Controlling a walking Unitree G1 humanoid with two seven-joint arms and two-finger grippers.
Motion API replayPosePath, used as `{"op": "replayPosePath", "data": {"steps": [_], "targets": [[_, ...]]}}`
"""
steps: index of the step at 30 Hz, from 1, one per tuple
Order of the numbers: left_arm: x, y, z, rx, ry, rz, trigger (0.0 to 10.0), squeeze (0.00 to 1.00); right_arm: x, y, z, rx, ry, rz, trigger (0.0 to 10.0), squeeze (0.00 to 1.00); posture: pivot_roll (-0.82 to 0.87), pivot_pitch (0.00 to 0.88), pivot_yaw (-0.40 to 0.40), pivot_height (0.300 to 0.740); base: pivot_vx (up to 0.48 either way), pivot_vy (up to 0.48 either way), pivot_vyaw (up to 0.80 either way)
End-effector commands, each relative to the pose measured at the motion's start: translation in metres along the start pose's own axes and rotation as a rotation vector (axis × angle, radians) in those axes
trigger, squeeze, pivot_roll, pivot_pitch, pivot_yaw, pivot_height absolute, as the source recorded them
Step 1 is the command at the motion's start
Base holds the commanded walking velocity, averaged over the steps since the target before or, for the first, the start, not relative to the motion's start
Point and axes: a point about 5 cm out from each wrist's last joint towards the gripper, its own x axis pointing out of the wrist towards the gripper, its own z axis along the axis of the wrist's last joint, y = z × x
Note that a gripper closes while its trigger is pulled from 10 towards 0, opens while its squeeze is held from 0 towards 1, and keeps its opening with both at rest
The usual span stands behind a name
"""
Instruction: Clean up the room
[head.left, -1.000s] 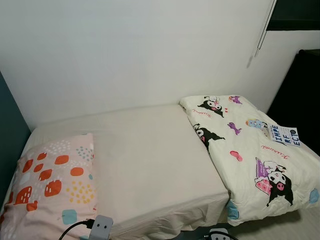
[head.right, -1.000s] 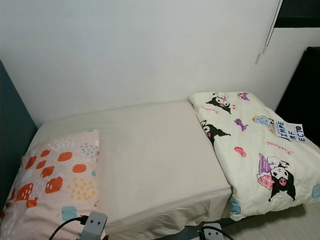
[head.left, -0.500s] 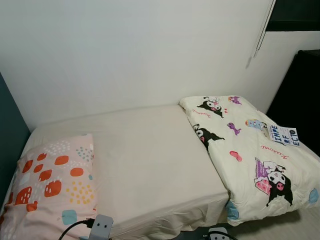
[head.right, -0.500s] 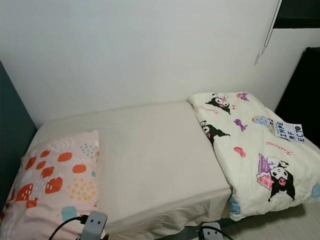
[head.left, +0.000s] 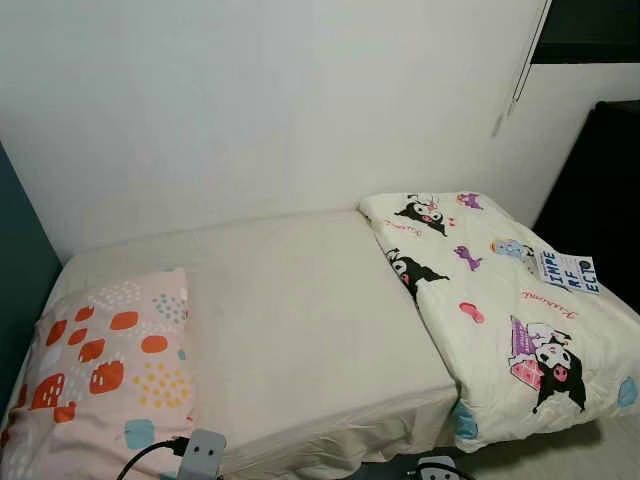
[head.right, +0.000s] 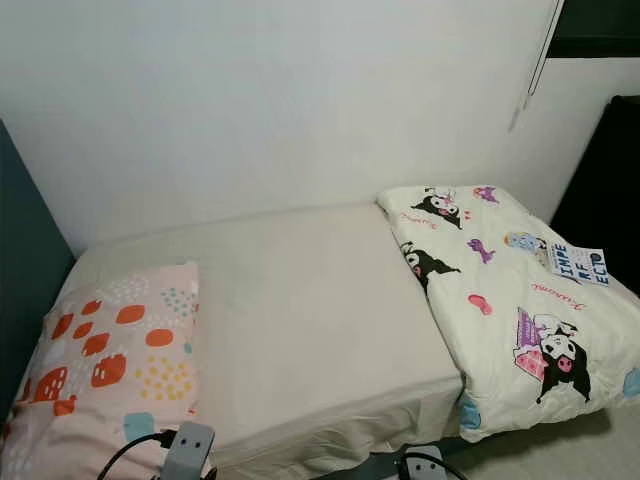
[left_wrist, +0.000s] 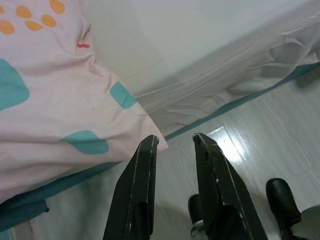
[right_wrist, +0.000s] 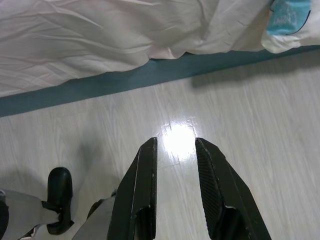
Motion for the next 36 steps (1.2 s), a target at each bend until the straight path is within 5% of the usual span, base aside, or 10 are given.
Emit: {"op": "replayPosePath", "data": {"steps": [1, 36], "targets": [[0.0001, -0.0035, 0.0006, -0.003, -0.003, -0.006, 10.0, 0.00, -0.0007, -0.0022, -0.0049, 0.005, 0.034, -0.003, 10.0, 0.00, 0.01, 0.047, -0.033, 0.740, 0.000, 0.000, 0.00], [0.0018, -0.0028, 0.0025, -0.005, -0.001, 0.000, 10.0, 0.00, 0.0022, -0.0034, 0.0033, -0.030, 0.015, -0.018, 10.0, 0.00, 0.02, 0.032, -0.039, 0.740, 0.000, 0.000, 0.00]]}}
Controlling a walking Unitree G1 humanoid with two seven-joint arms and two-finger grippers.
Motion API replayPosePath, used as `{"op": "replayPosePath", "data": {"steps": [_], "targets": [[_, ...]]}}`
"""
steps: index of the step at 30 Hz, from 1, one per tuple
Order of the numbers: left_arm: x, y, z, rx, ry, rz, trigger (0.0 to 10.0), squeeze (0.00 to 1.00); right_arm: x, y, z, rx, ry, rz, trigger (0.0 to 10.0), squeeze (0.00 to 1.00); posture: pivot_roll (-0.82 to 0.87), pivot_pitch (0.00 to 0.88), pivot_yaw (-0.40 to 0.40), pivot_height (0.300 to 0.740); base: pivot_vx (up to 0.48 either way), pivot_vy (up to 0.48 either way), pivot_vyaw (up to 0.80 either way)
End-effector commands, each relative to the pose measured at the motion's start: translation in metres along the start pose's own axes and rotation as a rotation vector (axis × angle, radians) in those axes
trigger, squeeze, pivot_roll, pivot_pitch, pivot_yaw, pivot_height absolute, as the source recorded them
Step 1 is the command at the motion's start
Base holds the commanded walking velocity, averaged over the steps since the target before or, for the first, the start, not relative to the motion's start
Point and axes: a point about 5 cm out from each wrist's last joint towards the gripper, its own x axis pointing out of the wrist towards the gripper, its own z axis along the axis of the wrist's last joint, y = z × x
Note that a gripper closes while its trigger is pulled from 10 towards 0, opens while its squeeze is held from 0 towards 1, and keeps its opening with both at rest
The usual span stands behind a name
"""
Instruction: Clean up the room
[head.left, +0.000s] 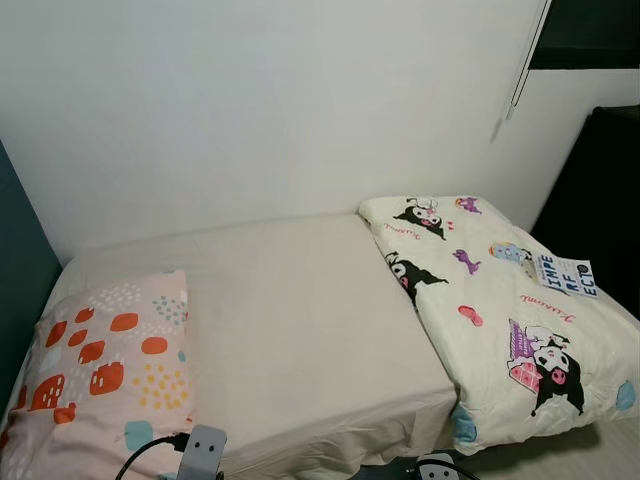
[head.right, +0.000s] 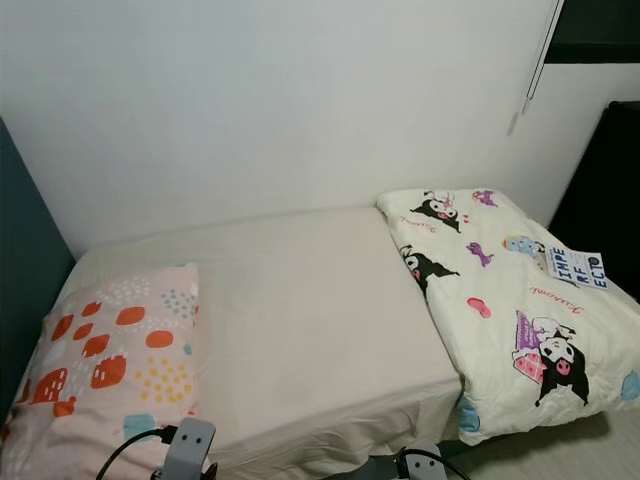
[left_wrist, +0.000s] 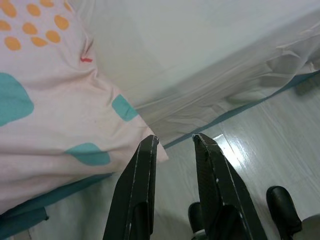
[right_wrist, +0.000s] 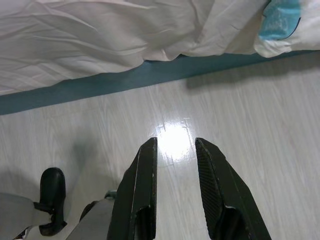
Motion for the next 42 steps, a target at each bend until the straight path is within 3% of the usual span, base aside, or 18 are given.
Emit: {"op": "replayPosePath", "data": {"steps": [1, 42], "targets": [[-0.0011, -0.0030, -0.0032, -0.006, 0.015, -0.002, 10.0, 0.00, 0.0002, -0.0011, 0.0000, -0.011, 0.003, -0.005, 10.0, 0.00, 0.02, 0.032, -0.039, 0.740, 0.000, 0.000, 0.00], [-0.0023, -0.0031, -0.0045, -0.004, 0.012, -0.003, 10.0, 0.00, 0.0000, -0.0006, 0.0001, -0.029, -0.003, -0.020, 10.0, 0.00, 0.02, 0.032, -0.036, 0.740, 0.000, 0.000, 0.00]]}}
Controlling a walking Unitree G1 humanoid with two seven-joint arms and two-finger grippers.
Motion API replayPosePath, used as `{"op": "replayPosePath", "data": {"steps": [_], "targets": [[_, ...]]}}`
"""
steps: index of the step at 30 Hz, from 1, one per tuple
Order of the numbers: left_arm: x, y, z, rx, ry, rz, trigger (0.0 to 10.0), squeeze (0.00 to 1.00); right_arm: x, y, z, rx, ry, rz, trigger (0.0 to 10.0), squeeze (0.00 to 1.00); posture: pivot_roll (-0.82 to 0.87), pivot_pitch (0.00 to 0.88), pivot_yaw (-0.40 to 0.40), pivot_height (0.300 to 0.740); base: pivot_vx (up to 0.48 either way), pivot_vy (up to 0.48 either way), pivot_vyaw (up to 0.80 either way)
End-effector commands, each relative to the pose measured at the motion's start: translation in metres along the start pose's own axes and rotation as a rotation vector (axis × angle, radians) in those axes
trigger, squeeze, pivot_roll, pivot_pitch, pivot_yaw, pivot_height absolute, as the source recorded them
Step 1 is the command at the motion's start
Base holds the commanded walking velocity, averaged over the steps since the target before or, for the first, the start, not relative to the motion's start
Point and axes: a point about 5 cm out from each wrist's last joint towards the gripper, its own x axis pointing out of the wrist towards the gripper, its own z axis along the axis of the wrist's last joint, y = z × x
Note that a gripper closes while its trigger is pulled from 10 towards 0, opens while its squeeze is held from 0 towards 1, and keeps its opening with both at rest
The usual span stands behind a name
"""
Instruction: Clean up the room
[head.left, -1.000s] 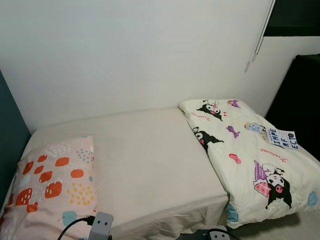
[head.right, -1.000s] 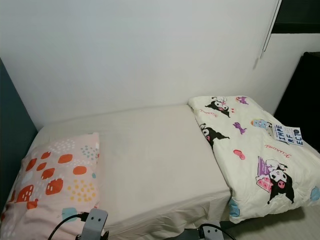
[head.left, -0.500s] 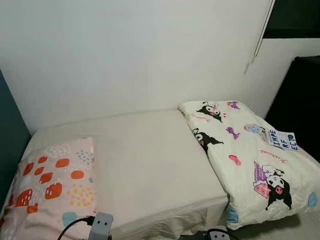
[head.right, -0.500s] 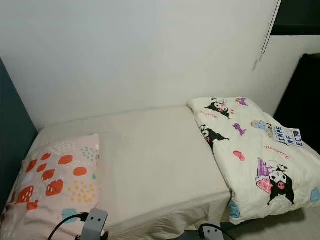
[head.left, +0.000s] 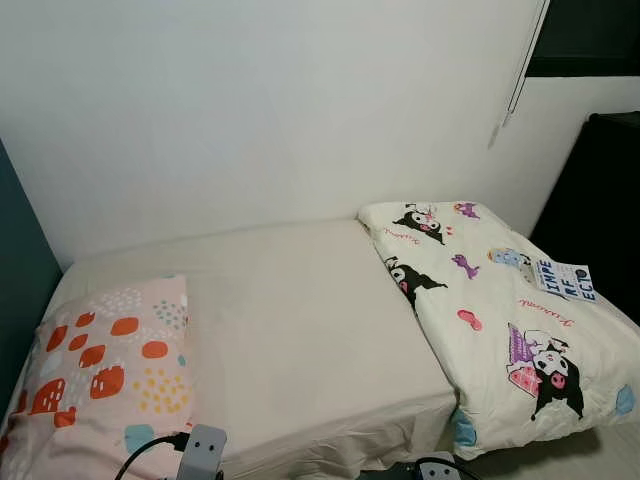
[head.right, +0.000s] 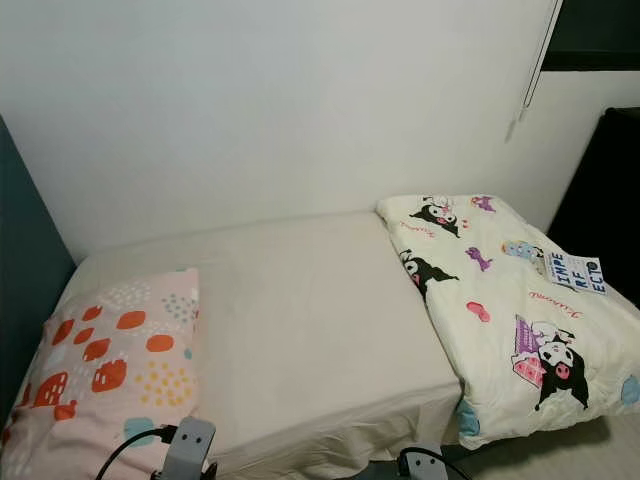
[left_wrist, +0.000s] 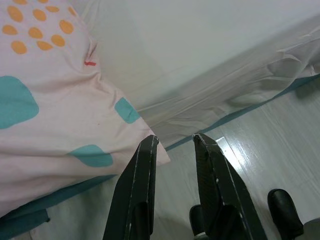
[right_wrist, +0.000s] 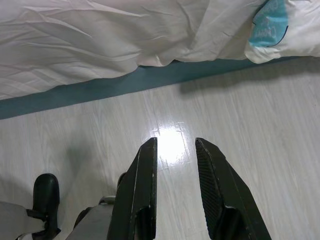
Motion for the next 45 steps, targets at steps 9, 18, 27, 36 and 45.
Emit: {"op": "replayPosePath", "data": {"steps": [9, 18, 27, 36, 45], "targets": [[0.0003, -0.0028, -0.0003, -0.003, 0.005, -0.007, 10.0, 0.00, 0.0012, -0.0005, 0.0034, -0.016, -0.007, -0.001, 10.0, 0.00, 0.02, 0.022, -0.033, 0.740, 0.000, 0.000, 0.00], [0.0018, -0.0039, 0.0025, -0.006, 0.000, -0.006, 10.0, 0.00, 0.0019, -0.0015, 0.0052, -0.014, -0.010, -0.006, 10.0, 0.00, 0.02, 0.024, -0.037, 0.740, 0.000, 0.000, 0.00], [0.0005, -0.0042, -0.0002, -0.009, 0.007, -0.006, 10.0, 0.00, 0.0016, -0.0023, 0.0035, -0.015, -0.002, -0.008, 10.0, 0.00, 0.02, 0.027, -0.038, 0.740, 0.000, 0.000, 0.00], [0.0003, -0.0039, -0.0010, -0.005, 0.011, -0.007, 10.0, 0.00, 0.0014, -0.0008, 0.0025, -0.007, 0.004, 0.004, 10.0, 0.00, 0.02, 0.017, -0.040, 0.740, 0.000, 0.000, 0.00], [0.0012, -0.0049, 0.0005, -0.010, 0.010, -0.014, 10.0, 0.00, 0.0032, -0.0003, 0.0076, 0.008, -0.004, 0.023, 10.0, 0.00, 0.01, 0.014, -0.048, 0.740, 0.000, 0.000, 0.00]]}}
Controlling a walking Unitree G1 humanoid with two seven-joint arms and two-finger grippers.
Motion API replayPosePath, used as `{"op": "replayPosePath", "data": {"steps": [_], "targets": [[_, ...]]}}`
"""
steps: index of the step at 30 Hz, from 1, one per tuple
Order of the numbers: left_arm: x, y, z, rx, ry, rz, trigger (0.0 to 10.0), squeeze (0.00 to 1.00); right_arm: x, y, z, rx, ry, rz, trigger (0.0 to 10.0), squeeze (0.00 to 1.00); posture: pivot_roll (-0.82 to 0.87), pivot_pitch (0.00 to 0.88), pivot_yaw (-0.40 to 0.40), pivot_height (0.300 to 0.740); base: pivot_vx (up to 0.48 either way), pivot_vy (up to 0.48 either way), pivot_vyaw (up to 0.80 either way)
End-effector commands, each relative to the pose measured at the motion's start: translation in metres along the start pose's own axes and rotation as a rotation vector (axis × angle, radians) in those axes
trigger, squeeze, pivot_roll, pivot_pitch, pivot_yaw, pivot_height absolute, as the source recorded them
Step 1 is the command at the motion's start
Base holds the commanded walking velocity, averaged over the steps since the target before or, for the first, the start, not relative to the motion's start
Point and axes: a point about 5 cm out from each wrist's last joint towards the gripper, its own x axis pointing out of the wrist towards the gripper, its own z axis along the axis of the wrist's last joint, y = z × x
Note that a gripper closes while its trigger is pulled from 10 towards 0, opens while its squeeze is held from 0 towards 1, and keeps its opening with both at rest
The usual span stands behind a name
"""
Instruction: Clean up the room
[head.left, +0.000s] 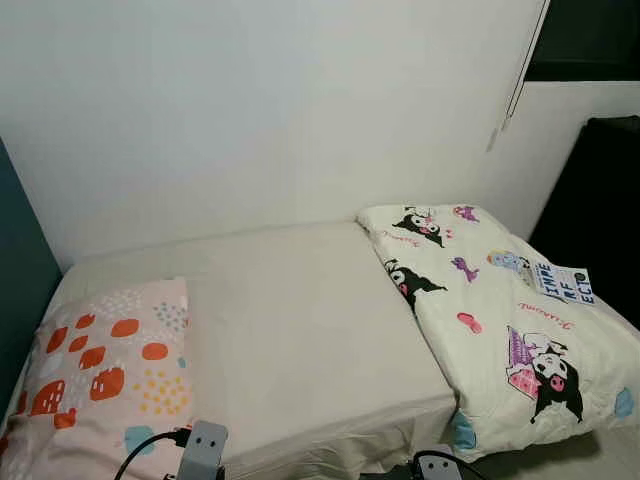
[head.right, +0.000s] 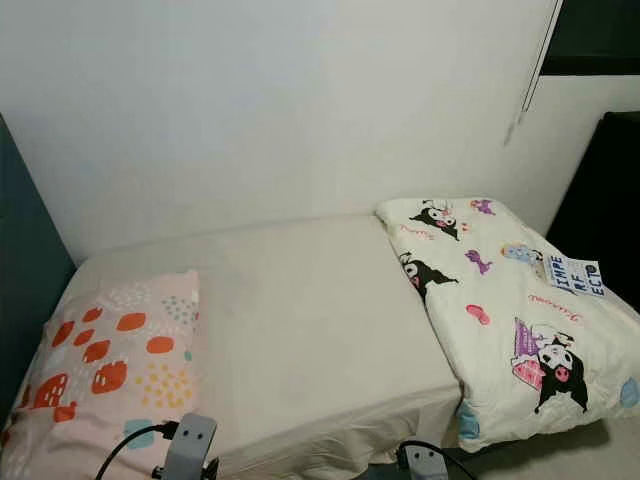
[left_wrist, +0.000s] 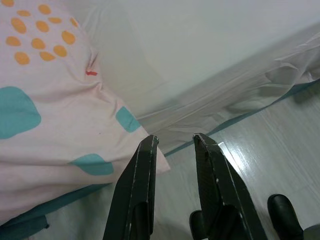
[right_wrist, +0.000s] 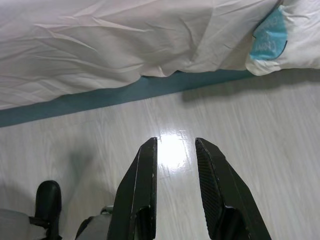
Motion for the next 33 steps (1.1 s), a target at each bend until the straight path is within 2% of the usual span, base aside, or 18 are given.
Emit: {"op": "replayPosePath", "data": {"steps": [1, 6, 16, 20, 23, 26, 33], "targets": [[-0.001, -0.004, -0.003, -0.010, 0.017, -0.015, 10.0, 0.00, 0.001, 0.002, 0.003, 0.029, -0.008, 0.015, 10.0, 0.00, 0.01, 0.016, -0.045, 0.740, 0.000, 0.000, 0.00], [-0.001, -0.004, -0.003, -0.010, 0.019, -0.015, 10.0, 0.00, 0.002, 0.005, 0.007, 0.069, -0.035, 0.021, 10.0, 0.00, 0.01, 0.020, -0.042, 0.740, 0.000, 0.000, 0.00], [-0.003, -0.004, -0.007, -0.006, 0.022, -0.017, 10.0, 0.00, 0.002, 0.006, 0.008, 0.025, -0.042, 0.016, 10.0, 0.00, 0.01, 0.024, -0.041, 0.740, 0.000, 0.000, 0.00], [-0.005, -0.005, -0.010, -0.006, 0.033, -0.015, 10.0, 0.00, 0.001, 0.004, 0.003, -0.018, -0.021, 0.015, 10.0, 0.00, 0.01, 0.029, -0.042, 0.740, 0.000, 0.000, 0.00], [-0.006, -0.005, -0.013, -0.004, 0.047, -0.019, 10.0, 0.00, 0.000, 0.003, 0.002, -0.016, -0.019, 0.010, 10.0, 0.00, 0.01, 0.030, -0.038, 0.740, 0.000, 0.000, 0.00], [-0.012, -0.006, -0.026, 0.006, 0.106, -0.054, 10.0, 0.00, -0.002, 0.003, -0.005, 0.000, 0.001, -0.004, 10.0, 0.00, 0.01, 0.034, -0.018, 0.740, 0.000, 0.000, 0.00], [-0.015, -0.006, -0.033, -0.004, 0.130, -0.054, 10.0, 0.00, -0.006, 0.004, -0.015, -0.009, 0.026, -0.001, 10.0, 0.00, 0.02, 0.034, -0.037, 0.740, 0.000, 0.000, 0.00]]}}
